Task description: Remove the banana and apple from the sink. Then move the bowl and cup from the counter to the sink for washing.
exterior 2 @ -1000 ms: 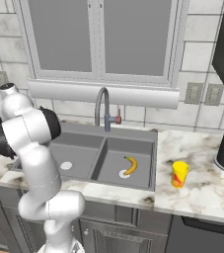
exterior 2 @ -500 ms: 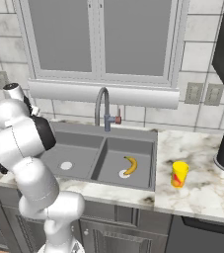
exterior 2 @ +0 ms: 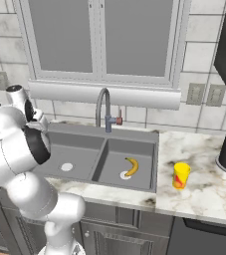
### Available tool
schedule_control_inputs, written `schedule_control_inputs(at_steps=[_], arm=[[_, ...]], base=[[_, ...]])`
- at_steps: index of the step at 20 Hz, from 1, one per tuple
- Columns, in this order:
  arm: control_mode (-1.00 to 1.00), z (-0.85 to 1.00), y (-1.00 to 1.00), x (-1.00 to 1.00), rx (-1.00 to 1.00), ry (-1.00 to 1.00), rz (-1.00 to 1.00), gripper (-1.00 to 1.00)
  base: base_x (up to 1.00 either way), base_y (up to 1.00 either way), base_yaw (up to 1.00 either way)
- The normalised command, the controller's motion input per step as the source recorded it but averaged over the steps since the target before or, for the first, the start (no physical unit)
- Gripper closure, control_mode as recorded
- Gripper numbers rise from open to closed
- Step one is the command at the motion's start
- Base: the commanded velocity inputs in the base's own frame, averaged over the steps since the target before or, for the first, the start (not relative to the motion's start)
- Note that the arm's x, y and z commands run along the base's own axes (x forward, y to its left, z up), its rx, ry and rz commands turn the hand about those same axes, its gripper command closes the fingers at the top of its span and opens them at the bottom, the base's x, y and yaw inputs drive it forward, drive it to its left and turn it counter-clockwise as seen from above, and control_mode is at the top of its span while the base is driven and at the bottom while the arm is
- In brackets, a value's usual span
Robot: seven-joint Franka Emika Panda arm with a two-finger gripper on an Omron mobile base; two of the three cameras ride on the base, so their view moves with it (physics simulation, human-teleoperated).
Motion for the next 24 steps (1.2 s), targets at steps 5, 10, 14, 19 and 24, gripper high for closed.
schedule_control_inputs(at_steps=[5, 10, 14, 19, 24], arm=[[-1.0, 0.07, -0.28, -0.17, 0.0, 0.06, 0.0, -1.0], [-1.0, 0.04, -0.27, -0.19, 0.0, 0.04, 0.0, -1.0], [-1.0, 0.0, -0.21, -0.23, 0.0, 0.0, 0.0, -1.0], [-1.0, 0.0, -0.23, -0.28, 0.0, -0.09, 0.0, -1.0], [-1.0, 0.0, -0.27, -0.19, 0.0, -0.04, 0.0, -1.0]], base=[[0.0, 0.0, 0.0], [0.0, 0.0, 0.0], [0.0, 0.0, 0.0], [0.0, 0.0, 0.0], [0.0, 0.0, 0.0]])
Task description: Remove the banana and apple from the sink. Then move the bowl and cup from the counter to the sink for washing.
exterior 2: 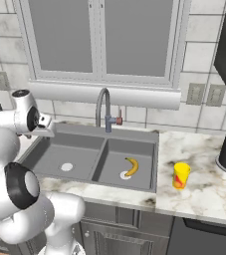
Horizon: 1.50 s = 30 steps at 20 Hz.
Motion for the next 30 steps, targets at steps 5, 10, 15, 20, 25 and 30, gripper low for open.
schedule_control_inputs(at_steps=[5, 10, 15, 20, 25, 30], arm=[[-1.0, 0.0, -0.33, -0.14, 0.0, 0.0, 0.0, -1.0], [-1.0, 0.01, -0.3, -0.14, 0.0, 0.04, 0.0, -1.0], [-1.0, 0.01, -0.31, -0.15, 0.0, 0.01, 0.0, -1.0], [-1.0, 0.0, -0.26, -0.12, -0.03, 0.01, 0.0, -1.0], [-1.0, 0.0, -0.28, -0.13, -0.03, 0.0, 0.0, -1.0], [-1.0, 0.0, -0.36, -0.13, 0.0, 0.0, 0.0, -1.0]], base=[[0.0, 0.0, 0.0], [0.0, 0.0, 0.0], [0.0, 0.0, 0.0], [0.0, 0.0, 0.0], [0.0, 0.0, 0.0], [0.0, 0.0, 0.0]])
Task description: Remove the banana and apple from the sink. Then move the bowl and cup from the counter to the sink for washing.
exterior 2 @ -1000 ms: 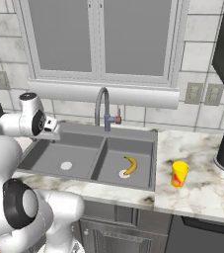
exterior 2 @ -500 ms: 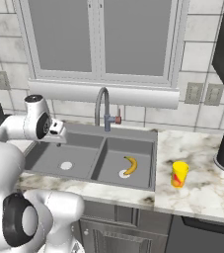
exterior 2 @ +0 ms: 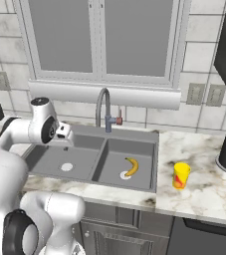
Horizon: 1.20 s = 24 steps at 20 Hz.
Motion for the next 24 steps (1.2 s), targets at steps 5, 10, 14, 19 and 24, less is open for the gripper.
schedule_control_inputs(at_steps=[5, 10, 14, 19, 24], arm=[[-1.0, 0.0, -0.35, -0.11, 0.0, 0.0, 0.0, -1.0], [-1.0, 0.0, -0.33, -0.08, -0.01, 0.0, 0.0, -1.0], [-1.0, 0.0, -0.32, -0.05, 0.0, 0.0, 0.0, -1.0], [-1.0, 0.0, -0.31, -0.02, 0.0, 0.0, 0.0, -1.0], [-1.0, 0.0, -0.31, 0.0, 0.0, 0.01, 0.0, -1.0]], base=[[0.0, 0.0, 0.0], [0.0, 0.0, 0.0], [0.0, 0.0, 0.0], [0.0, 0.0, 0.0], [0.0, 0.0, 0.0]])
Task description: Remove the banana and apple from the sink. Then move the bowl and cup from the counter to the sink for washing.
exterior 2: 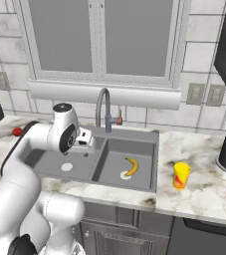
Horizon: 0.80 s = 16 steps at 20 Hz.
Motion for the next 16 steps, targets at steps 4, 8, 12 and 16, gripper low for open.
schedule_control_inputs(at_steps=[4, 8, 12, 16], arm=[[-1.0, 0.0, -0.31, 0.0, 0.0, 0.02, 0.0, -1.0], [-1.0, 0.0, -0.31, 0.0, 0.0, 0.06, 0.0, -1.0], [-1.0, 0.0, -0.34, 0.0, 0.0, 0.07, 0.0, -1.0], [-1.0, 0.0, -0.34, 0.0, 0.0, 0.05, 0.0, -1.0]], base=[[0.0, 0.0, 0.0], [0.0, 0.0, 0.0], [0.0, 0.0, 0.0], [0.0, 0.0, 0.0]])
